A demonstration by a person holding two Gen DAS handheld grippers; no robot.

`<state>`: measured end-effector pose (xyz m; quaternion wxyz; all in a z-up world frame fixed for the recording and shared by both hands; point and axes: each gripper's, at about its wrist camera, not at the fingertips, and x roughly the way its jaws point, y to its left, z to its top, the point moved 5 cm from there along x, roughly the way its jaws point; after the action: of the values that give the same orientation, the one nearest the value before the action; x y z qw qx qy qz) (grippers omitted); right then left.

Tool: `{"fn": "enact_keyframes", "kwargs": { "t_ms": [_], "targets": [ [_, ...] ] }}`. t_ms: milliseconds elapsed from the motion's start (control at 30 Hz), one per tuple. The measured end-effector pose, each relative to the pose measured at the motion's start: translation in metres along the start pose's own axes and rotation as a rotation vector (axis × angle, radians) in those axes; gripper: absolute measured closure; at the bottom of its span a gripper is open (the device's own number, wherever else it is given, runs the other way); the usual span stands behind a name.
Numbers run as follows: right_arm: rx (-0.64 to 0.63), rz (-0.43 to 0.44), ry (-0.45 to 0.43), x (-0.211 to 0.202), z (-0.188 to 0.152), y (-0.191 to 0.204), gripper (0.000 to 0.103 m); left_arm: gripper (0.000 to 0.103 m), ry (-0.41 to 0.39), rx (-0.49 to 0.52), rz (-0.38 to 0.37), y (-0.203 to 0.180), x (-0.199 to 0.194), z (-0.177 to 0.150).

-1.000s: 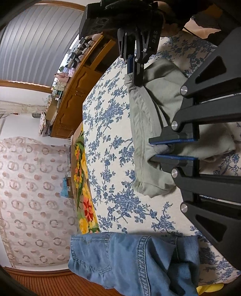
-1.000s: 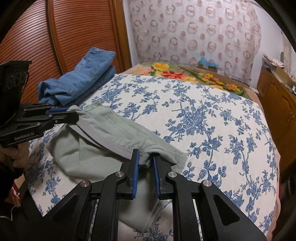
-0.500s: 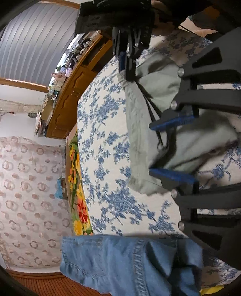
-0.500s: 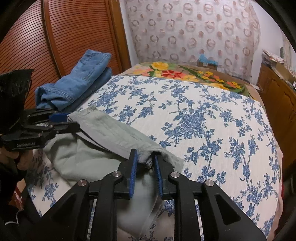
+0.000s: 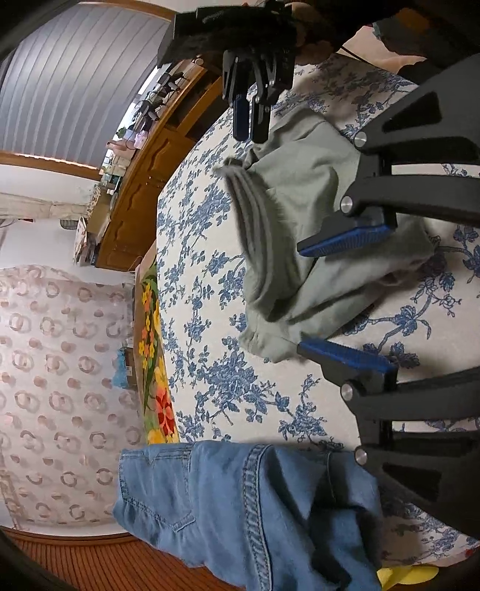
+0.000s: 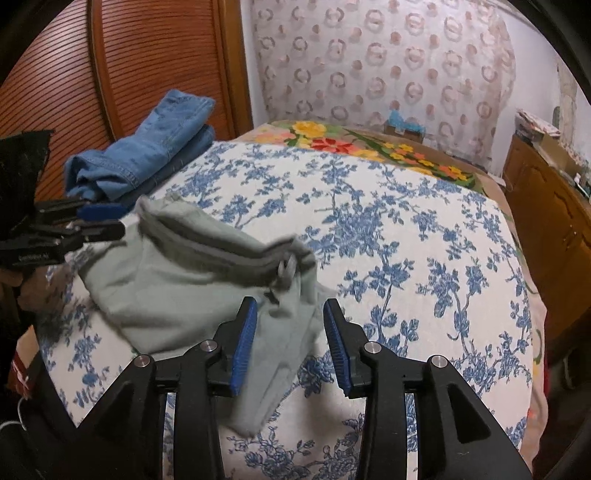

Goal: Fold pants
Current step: 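Withdraw both tools from the folded garment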

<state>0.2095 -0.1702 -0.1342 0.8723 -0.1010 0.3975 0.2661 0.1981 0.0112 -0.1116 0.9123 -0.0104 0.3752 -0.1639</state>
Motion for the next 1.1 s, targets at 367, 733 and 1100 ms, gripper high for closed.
{"fn": "enact_keyframes", "kwargs": {
  "t_ms": [367, 733, 1100],
  "targets": [
    [-0.042, -0.015, 0.05, 0.03, 0.011, -0.002, 0.066, 0.057, 0.055, -0.002, 0.026, 0.004, 0.023, 0.004],
    [-0.007, -0.018, 0.017, 0.041, 0.029, -0.016, 0.098, 0.057, 0.057, -0.002, 0.08, 0.012, 0.043, 0.024],
    [0.036, -0.01, -0.008, 0.029, 0.028, -0.018, 0.098, 0.057, 0.024, -0.008, 0.075, 0.009, 0.024, 0.021]
  ]
}}
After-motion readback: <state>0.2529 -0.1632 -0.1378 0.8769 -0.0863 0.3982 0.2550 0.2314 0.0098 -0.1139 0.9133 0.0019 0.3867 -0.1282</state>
